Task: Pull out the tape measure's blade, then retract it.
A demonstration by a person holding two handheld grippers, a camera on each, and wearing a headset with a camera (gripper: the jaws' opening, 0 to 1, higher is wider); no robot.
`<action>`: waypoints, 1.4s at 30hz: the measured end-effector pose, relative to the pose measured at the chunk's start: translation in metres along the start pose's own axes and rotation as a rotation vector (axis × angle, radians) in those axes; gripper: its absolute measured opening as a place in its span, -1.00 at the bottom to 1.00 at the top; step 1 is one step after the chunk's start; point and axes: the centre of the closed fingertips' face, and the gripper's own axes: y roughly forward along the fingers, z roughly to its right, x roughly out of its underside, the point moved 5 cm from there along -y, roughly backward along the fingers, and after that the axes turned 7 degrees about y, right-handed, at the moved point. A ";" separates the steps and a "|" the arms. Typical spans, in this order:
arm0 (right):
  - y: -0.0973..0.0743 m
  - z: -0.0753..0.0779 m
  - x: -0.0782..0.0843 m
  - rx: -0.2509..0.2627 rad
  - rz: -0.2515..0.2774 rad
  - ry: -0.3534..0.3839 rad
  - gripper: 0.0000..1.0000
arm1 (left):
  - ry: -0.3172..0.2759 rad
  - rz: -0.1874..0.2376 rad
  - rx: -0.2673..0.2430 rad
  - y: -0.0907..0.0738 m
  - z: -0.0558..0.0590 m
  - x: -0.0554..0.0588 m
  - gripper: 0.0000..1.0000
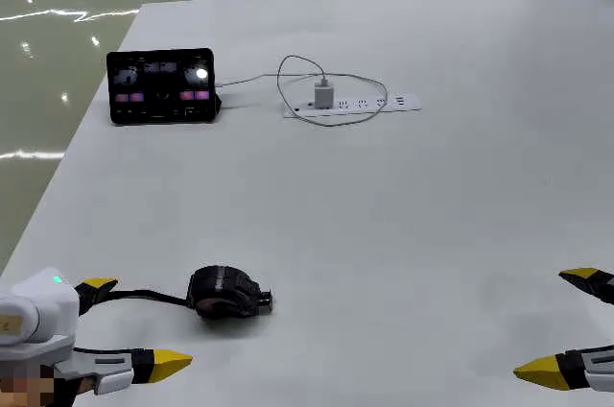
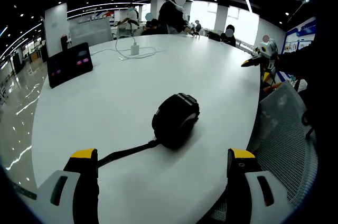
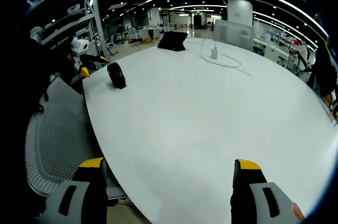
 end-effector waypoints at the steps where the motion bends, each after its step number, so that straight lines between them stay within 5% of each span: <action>1: 0.000 0.000 -0.001 0.000 0.001 -0.002 0.98 | 0.000 0.000 0.000 0.000 0.001 0.000 0.98; 15: 0.000 0.002 0.001 -0.002 -0.006 -0.003 0.98 | 0.017 -0.004 0.006 0.001 0.002 0.002 0.98; 31: 0.000 0.004 0.001 -0.001 -0.013 0.009 0.98 | 0.050 0.032 0.007 0.000 -0.003 -0.009 0.98; 42: 0.006 0.003 -0.001 -0.029 -0.006 -0.099 0.98 | 0.095 0.009 0.040 0.006 -0.003 -0.010 0.98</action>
